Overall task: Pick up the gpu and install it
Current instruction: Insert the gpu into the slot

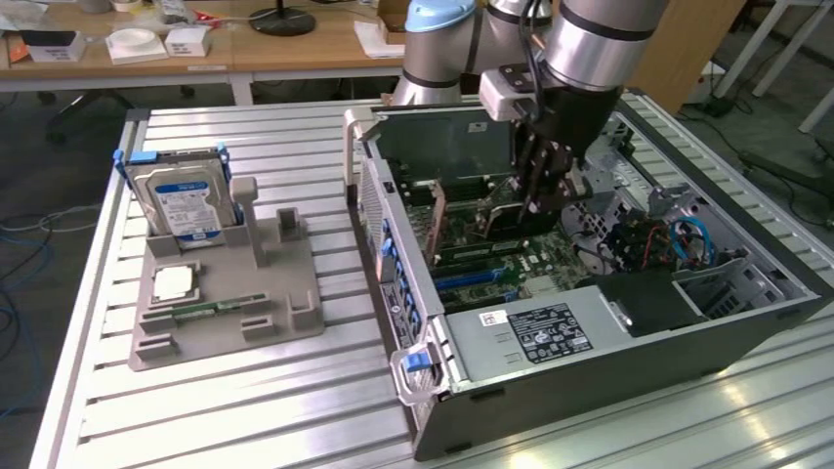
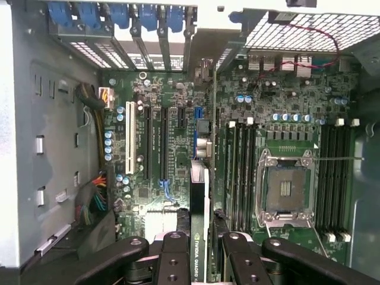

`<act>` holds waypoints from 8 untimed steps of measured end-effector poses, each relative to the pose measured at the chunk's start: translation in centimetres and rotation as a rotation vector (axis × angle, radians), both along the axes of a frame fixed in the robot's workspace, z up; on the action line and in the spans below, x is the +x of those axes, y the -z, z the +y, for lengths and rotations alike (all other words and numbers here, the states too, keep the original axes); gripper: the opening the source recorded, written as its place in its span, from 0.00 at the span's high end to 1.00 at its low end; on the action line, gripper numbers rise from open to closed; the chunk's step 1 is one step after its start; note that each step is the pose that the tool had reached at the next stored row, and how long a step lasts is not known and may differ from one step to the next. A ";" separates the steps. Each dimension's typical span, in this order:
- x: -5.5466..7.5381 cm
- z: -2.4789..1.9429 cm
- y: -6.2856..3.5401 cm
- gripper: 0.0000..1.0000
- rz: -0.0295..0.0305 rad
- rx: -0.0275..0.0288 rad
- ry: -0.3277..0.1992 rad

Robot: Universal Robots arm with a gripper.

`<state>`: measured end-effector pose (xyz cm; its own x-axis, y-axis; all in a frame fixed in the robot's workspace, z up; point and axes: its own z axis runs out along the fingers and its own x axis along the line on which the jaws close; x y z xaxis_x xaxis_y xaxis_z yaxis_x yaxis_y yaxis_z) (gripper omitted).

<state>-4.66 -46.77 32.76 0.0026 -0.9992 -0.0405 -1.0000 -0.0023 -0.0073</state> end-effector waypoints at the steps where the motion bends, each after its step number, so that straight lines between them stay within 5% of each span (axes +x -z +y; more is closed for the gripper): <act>1: 0.0 0.00 0.06 0.74 -0.0006 0.0000 0.000; 8: 0.0 -0.03 1.09 0.74 -0.0026 -0.0001 -0.002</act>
